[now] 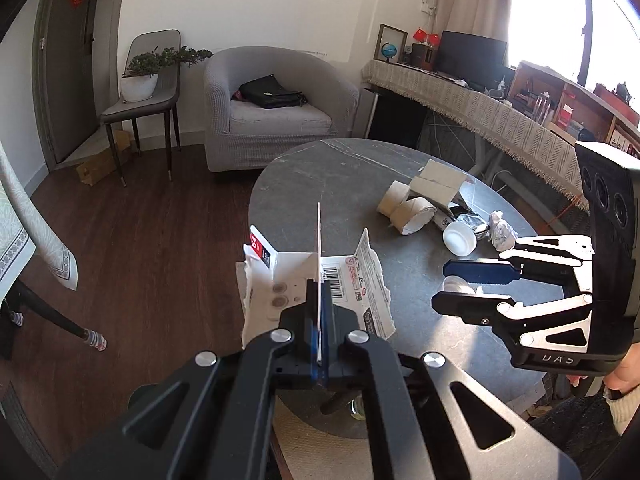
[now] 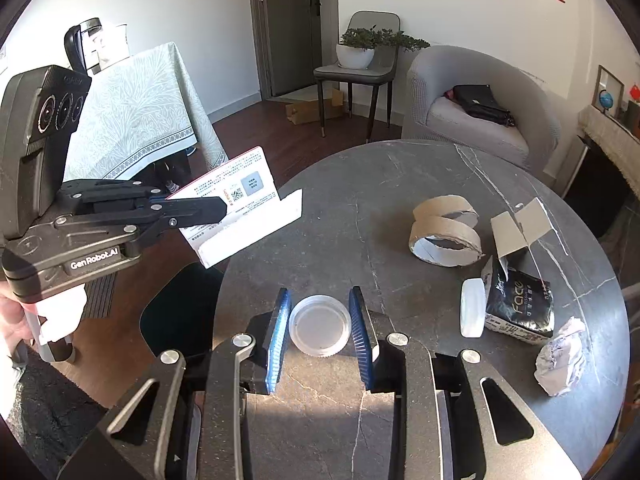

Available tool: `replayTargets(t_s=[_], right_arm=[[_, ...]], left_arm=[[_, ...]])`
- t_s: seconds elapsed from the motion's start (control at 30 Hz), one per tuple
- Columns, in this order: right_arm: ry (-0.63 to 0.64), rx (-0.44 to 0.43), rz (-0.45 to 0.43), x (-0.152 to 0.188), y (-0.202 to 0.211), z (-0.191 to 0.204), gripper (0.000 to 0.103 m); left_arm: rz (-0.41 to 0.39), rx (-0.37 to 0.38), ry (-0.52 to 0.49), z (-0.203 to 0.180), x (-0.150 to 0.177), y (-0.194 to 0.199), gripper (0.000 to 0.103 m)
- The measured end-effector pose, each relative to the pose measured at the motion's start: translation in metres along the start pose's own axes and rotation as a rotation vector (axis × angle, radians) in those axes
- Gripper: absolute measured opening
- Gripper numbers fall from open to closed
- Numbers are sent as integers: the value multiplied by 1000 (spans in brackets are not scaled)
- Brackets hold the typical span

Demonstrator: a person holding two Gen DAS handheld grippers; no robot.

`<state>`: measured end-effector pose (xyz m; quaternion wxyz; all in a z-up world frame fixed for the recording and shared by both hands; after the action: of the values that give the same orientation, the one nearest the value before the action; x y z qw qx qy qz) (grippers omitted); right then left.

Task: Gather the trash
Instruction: 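Carry both items to the green bin while the left tool opens, dropping the card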

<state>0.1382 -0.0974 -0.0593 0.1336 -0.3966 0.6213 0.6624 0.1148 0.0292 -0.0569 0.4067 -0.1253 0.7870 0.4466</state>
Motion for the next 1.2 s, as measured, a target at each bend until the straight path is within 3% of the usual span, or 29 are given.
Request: replayTargets(t_s=[0.33,0.7,0.97,1.2], right_arm=[[42,-49,-16,-25,-10,51,30],[110,-120,-22,-46,-21,122,30],[146,-149,29,-46,-46,161,30],[156,-168,105,-39,-73,190,30]], left_arm=[[55,-81,69,58,42,24,2],[214,-155,186,135,127,27,2],[316,-132,307,167,178,19,2],[418,-118,329,173,218,3,3]])
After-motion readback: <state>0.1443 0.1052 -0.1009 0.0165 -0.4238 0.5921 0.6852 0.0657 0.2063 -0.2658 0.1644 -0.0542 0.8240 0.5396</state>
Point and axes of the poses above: each gripper's, at about its wrist camera, not at the fingertips, and y roughly against the way its jaws point, z to its left, x to its underside, the point moved 5 cm from there along -y, roughly the way its jaws point, and after that the axes turned 11 degrees about x, right-handed, at the moved point
